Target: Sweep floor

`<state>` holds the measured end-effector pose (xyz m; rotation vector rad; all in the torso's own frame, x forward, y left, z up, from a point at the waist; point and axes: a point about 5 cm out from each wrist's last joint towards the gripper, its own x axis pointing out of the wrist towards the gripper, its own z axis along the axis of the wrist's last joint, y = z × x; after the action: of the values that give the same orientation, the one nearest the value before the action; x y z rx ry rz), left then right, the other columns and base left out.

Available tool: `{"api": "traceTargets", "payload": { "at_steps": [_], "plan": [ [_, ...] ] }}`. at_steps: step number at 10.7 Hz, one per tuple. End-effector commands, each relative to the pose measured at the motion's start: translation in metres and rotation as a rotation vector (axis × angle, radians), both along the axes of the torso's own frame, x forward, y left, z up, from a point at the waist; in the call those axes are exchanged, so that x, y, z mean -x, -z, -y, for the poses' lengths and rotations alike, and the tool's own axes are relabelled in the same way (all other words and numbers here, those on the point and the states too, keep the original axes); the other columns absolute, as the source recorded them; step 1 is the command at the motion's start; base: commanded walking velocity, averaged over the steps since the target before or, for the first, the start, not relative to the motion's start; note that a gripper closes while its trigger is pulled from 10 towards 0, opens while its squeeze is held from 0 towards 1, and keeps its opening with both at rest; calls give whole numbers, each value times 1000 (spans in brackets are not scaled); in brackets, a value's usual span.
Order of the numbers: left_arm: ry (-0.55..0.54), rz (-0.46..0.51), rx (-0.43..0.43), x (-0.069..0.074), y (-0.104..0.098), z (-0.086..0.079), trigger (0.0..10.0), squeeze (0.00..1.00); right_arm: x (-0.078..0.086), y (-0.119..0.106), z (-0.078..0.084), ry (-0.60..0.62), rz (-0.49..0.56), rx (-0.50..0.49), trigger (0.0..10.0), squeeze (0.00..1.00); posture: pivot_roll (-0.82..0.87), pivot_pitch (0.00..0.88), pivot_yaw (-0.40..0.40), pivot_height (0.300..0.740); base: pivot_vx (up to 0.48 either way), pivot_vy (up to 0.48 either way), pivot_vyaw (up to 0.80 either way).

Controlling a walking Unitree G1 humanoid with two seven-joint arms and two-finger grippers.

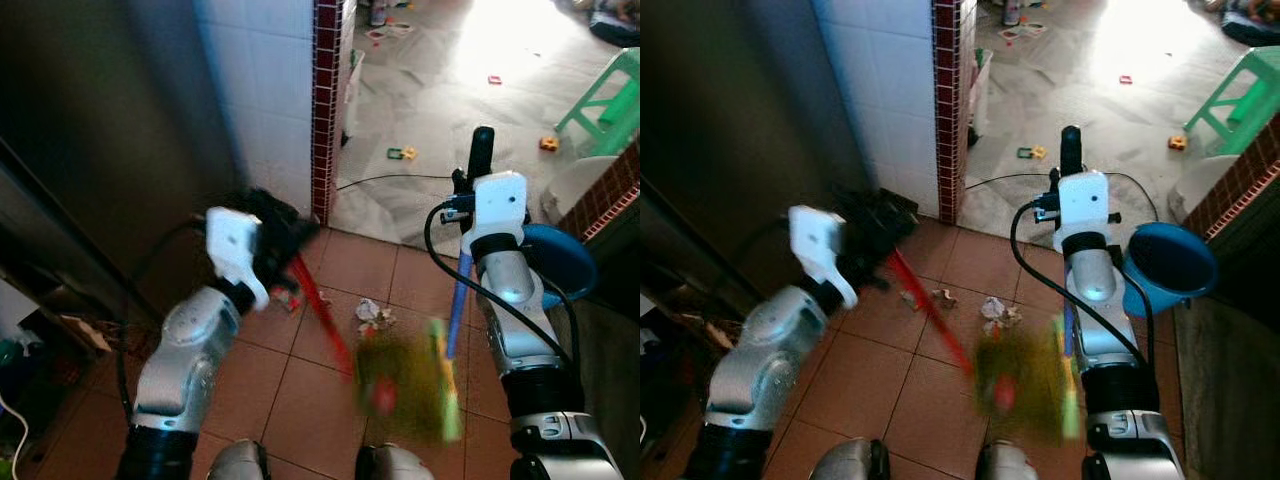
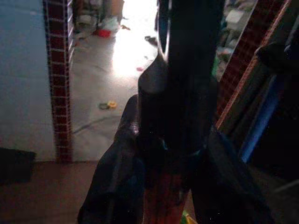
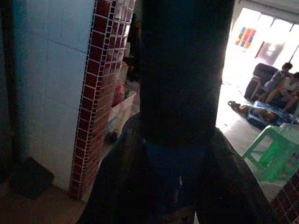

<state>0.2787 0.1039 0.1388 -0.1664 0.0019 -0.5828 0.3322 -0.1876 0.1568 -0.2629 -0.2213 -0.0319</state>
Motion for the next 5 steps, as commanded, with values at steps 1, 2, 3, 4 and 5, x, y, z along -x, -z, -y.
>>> {"api": "traceTargets", "payload": {
  "at_steps": [1, 2, 3, 4, 5],
  "plan": [
    [-71, 80, -65, -4, -9, -10, 10000, 0, 1, -4, -1, 3, 29, -32, 10000, 0, 9, 32, 19, 740, 0, 0, 0],
    [-98, 103, -120, -4, -8, -12, 10000, 0, 2, -3, -2, 5, 25, -55, 10000, 0, 9, 32, 19, 740, 0, 0, 0],
    [-103, 106, -142, -4, -8, -11, 10000, 0, 3, -1, -9, -6, 20, -56, 10000, 0, 19, 34, 5, 740, 0, 0, 0],
    [-102, 111, -143, -4, -10, -10, 10000, 0, 2, -1, -12, -8, 15, -63, 10000, 0, 22, 37, 2, 740, 0, 0, 0],
    [-94, 151, -143, -7, -20, -4, 10000, 0, 1, -3, -17, -11, 15, -56, 10000, 0, 27, 48, -11, 740, 0, 0, 0]
  ]
}}
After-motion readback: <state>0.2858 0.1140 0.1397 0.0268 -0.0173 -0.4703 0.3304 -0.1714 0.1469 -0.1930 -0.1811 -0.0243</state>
